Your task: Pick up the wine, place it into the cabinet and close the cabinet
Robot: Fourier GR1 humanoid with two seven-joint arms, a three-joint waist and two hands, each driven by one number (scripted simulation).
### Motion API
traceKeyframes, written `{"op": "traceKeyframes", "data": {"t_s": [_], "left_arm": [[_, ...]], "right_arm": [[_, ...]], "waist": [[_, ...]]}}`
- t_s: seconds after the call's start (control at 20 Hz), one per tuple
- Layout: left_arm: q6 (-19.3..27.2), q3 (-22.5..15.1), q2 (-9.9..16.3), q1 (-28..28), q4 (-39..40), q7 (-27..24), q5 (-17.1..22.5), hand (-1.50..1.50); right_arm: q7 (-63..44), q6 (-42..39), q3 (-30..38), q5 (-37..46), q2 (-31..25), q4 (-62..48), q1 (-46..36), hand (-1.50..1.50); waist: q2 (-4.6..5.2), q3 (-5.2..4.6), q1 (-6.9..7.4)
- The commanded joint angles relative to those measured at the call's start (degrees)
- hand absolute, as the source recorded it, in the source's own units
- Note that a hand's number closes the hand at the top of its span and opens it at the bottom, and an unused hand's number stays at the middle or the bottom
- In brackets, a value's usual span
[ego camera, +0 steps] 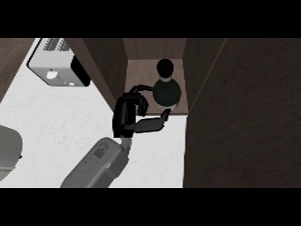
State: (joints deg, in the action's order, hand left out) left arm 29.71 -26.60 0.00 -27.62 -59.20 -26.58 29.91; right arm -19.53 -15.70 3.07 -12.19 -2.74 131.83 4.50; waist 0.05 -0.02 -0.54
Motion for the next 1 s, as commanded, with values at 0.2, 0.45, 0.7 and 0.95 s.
{"op": "traceKeyframes", "data": {"t_s": [0.2,0.45,0.7,0.95], "left_arm": [[-3.3,-1.0,0.0,-1.5,10.4,-9.8,9.0,1.50],[-11.2,2.4,0.0,-7.1,19.2,-12.5,16.1,1.50],[-14.6,3.6,0.0,-8.3,22.2,-12.6,15.4,1.50],[-11.0,-1.7,0.0,-12.2,23.5,-13.1,21.3,1.50]], "right_arm": [[-0.2,0.3,1.5,-1.5,-0.7,-3.2,-3.2,-1.50],[-0.5,0.2,0.0,-0.9,0.2,0.1,0.1,-1.50],[4.4,-2.1,-0.1,0.2,1.0,-2.0,3.5,-1.50],[0.0,-0.9,3.0,-3.2,-1.3,-2.1,-0.7,-1.50]], "waist": [[0.11,-0.01,-0.21],[0.21,-0.03,-0.82],[0.08,0.00,-0.34],[0.15,-0.01,-0.70]]}}
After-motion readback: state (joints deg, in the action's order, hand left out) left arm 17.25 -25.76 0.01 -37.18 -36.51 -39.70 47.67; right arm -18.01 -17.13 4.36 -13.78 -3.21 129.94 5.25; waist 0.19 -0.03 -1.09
